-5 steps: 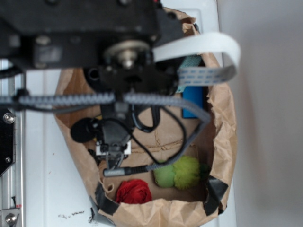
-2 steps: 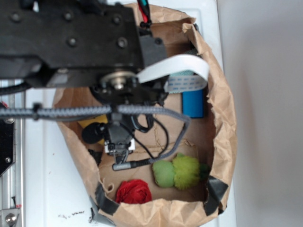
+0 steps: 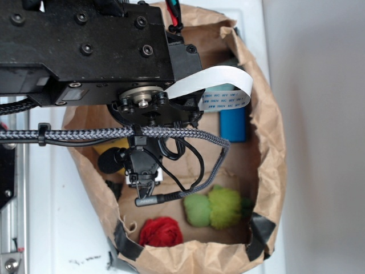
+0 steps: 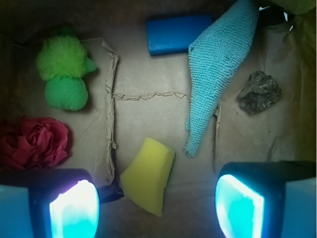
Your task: Grab the green sponge.
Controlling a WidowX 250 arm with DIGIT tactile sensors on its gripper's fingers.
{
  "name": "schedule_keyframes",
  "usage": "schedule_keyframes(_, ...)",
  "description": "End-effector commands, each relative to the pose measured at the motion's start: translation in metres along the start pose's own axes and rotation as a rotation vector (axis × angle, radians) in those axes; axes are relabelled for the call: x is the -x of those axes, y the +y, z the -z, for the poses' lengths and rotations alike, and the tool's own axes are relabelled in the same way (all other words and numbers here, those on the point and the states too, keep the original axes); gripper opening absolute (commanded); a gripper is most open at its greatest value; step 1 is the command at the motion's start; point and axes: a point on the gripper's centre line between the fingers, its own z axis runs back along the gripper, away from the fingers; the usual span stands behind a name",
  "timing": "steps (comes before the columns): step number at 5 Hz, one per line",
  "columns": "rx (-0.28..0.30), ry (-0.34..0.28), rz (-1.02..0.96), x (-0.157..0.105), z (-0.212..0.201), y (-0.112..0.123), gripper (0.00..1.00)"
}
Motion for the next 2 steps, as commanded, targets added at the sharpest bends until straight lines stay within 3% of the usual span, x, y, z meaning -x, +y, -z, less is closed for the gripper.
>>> schedule_keyframes(1,-0.117,-0.008,-0.237,0.0011,0.0268,0.0009,1.00)
schedule_keyframes(2,-0.108,-0.022,-0.304,0.0064,0.0342,0.0016,1.00)
